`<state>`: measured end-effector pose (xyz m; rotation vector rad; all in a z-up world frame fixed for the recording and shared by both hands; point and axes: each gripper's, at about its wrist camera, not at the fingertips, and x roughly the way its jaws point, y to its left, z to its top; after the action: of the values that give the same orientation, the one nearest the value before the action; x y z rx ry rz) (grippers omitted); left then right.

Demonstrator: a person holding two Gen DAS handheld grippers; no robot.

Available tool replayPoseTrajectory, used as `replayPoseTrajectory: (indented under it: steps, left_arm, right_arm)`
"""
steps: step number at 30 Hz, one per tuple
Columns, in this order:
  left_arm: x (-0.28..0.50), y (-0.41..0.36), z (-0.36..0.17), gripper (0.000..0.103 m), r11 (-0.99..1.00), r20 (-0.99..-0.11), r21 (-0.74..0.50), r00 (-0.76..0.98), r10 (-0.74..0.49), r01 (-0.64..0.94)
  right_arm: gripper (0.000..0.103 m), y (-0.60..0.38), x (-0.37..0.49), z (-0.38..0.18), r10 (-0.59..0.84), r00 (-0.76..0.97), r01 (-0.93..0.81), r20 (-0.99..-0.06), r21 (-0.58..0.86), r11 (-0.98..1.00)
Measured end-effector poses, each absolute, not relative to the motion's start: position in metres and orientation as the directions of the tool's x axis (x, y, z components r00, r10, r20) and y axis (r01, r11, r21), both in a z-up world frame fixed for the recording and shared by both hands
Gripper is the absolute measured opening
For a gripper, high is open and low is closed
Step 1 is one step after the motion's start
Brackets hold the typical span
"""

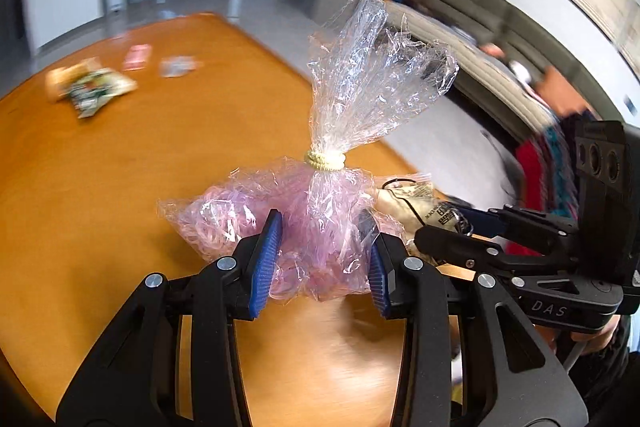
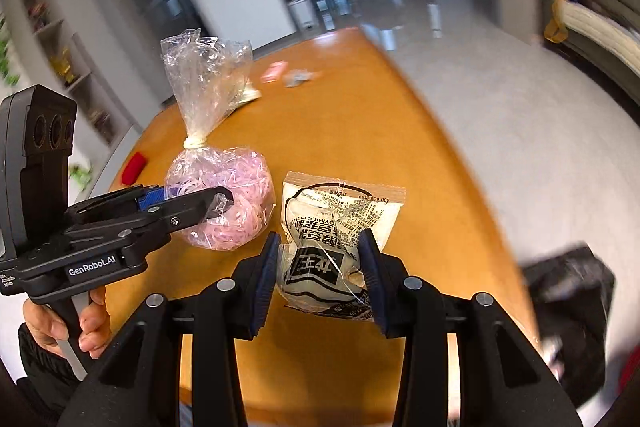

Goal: Collect trash
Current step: 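Carry the noodle bag and bread packet over the black trash bag and release both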

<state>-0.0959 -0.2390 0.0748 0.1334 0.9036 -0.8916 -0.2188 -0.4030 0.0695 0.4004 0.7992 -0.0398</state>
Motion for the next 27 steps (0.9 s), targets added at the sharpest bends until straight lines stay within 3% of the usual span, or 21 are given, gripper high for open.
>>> replayPoseTrajectory:
  steps: [11,20,21,22,23,24,27]
  left_arm:
    - [-0.188,-0.381,0.056,0.039,0.36,-0.76,-0.258,0.042,-0.649,0.896]
    - [-0.26,-0.459,0.035,0.042,0.157,-0.805,-0.229,-0.096,-0.585,0.961]
    - [-0.264,-0.465,0.032,0.047,0.14,-0.811,-0.228,-0.109,-0.575,0.964]
    - [-0.268,-0.47,0.03,0.063,0.133,-0.82,-0.213,-0.103,-0.562,0.968]
    - [-0.273,-0.472,0.029,0.078,0.145,-0.828,-0.177,-0.068,-0.556,0.973]
    - [-0.277,-0.474,0.03,0.096,0.168,-0.83,-0.127,-0.012,-0.558,0.978]
    - [-0.28,-0.468,0.037,0.097,0.157,-0.804,-0.095,0.017,-0.595,0.983]
  right_arm:
    - [0.042,-0.498,-0.36,0.048,-0.116,0.684,0.51,-0.72,0.358,0.782]
    - [0.043,-0.56,-0.431,0.029,-0.251,0.606,0.7,-0.755,0.356,0.619]
    - [0.052,-0.561,-0.433,0.029,-0.269,0.589,0.722,-0.762,0.345,0.6]
    - [0.061,-0.564,-0.437,0.029,-0.298,0.561,0.751,-0.772,0.324,0.575]
    - [0.078,-0.568,-0.444,0.03,-0.347,0.527,0.791,-0.776,0.299,0.534]
    - [0.08,-0.568,-0.452,0.032,-0.372,0.526,0.802,-0.765,0.3,0.516]
    - [0.08,-0.572,-0.456,0.036,-0.379,0.553,0.791,-0.742,0.324,0.519]
